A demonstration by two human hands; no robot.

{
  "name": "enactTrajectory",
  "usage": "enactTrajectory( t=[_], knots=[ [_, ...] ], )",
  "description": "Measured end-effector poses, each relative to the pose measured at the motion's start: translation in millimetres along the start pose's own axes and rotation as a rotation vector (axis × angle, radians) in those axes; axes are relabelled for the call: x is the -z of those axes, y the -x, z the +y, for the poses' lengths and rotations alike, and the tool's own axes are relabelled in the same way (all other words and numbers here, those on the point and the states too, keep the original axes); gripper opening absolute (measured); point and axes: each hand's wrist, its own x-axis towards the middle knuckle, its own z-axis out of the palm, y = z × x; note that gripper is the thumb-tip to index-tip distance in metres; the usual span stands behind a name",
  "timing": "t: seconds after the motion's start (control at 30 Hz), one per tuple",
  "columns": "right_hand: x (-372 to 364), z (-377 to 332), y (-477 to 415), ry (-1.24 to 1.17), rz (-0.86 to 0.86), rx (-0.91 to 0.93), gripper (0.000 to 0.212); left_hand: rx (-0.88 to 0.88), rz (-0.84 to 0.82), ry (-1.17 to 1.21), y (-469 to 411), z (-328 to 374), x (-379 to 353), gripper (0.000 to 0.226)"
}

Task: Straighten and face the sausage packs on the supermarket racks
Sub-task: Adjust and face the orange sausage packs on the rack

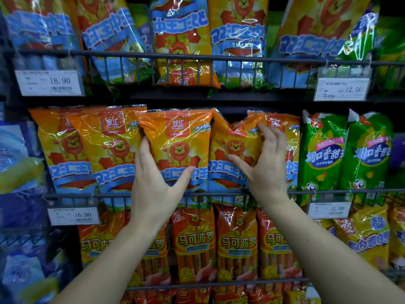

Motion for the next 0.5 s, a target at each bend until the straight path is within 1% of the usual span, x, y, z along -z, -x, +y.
enactTrajectory(
  t=[0.13, 0.27, 0.37, 0.5],
  knots=[
    [-10, 6, -5, 0.204, -0.013, 0.015, 0.084, -0.016, 0.02, 0.01, 4, -1, 1, 0.092],
    [-15, 8, -8, 0.376, -0.038, 0.022, 0.086, -0.028, 0.036, -0.09, 4, -3, 2, 0.086],
    [-12, 11, -9, 0.417, -0.075, 0.018, 0.087, -0.015, 0.045, -0.155, 3, -2, 0, 0.085],
    [-3, 13, -7, 0.368, -0.153, -0.006, 0.092, -0.042, 0.096, -0.125, 6, 2, 0, 0.086]
  ],
)
